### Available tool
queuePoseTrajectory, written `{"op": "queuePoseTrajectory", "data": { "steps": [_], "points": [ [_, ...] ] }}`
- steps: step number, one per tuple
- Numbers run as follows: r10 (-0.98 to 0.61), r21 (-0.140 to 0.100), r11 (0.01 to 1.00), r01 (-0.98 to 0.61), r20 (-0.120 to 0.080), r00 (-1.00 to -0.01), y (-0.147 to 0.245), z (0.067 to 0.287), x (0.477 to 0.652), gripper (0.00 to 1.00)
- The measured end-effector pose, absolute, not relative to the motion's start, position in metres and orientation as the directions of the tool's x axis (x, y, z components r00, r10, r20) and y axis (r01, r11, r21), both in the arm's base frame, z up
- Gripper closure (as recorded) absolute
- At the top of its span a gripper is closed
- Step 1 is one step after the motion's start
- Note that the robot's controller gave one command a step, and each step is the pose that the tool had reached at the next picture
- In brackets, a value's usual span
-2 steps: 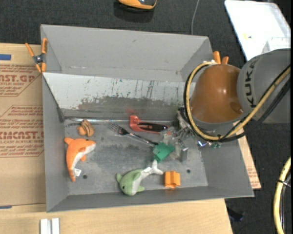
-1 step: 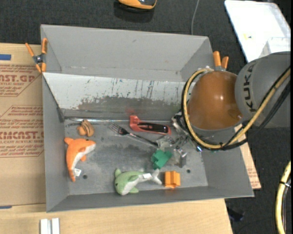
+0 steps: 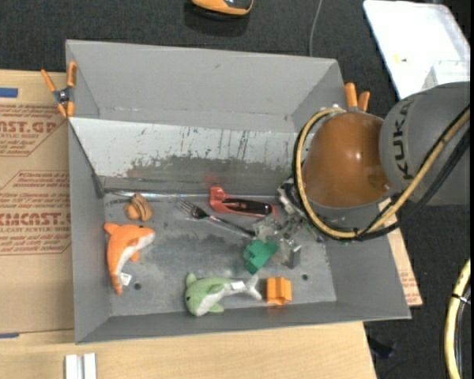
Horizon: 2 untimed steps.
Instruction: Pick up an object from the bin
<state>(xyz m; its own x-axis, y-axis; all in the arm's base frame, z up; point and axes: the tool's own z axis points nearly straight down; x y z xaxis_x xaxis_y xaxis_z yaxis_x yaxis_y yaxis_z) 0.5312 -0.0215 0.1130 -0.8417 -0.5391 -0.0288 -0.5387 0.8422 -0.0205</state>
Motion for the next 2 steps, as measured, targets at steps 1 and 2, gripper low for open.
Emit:
{"op": "queuePoseTrajectory", "data": {
  "steps": [1,2],
  "points": [
    [-0.537,-0.019,0.843,-0.537,-0.027,-0.843,-0.0218,0.132,0.5693,1.0],
    [-0.527,-0.021,0.85,-0.527,-0.031,-0.849,-0.0158,0.1382,0.5775,1.0]
  ]
}}
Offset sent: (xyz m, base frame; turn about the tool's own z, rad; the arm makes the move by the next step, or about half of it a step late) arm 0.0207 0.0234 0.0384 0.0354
